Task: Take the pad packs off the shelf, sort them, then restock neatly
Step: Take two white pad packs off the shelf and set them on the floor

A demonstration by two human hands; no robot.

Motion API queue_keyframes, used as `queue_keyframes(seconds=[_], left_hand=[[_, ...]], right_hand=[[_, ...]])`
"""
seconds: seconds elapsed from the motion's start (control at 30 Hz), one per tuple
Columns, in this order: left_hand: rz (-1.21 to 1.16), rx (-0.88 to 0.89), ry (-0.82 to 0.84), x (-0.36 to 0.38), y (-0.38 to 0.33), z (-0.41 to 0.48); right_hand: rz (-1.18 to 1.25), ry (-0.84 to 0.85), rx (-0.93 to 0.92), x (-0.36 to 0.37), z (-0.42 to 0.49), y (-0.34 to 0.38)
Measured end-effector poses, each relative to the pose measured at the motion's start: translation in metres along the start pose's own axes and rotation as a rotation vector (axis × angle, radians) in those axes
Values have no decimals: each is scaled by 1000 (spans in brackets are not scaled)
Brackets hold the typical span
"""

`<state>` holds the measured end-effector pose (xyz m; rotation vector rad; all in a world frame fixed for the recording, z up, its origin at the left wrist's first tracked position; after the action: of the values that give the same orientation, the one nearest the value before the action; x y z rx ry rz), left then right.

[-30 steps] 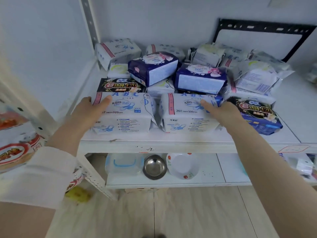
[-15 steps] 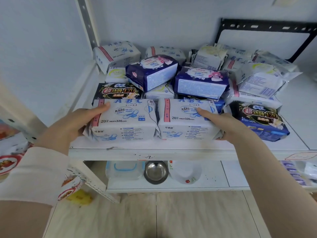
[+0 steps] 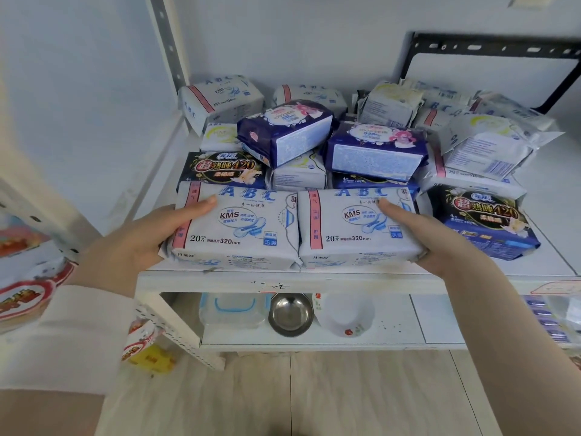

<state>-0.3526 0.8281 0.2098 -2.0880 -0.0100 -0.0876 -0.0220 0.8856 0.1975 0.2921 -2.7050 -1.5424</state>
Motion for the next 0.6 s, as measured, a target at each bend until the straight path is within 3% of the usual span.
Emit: queue_keyframes(seconds=[0.27, 0.6], left_hand=[[38, 157, -99, -3, 0, -13], [26, 148, -73, 3, 22, -34]], right_hand=[[162, 31, -122, 2, -23, 1], [144, 21, -276, 0, -64, -12]])
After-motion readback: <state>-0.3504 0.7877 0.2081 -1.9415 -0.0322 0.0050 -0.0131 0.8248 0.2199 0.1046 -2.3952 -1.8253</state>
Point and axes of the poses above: each hand's wrist, its own z-axis towards the middle knuckle, its own x-axis out of the palm, y = z × x, the point moved 10 cm from there along z, towards the middle knuckle, and after that the axes turned 2 degrees about -x, right-handed, at the moved point
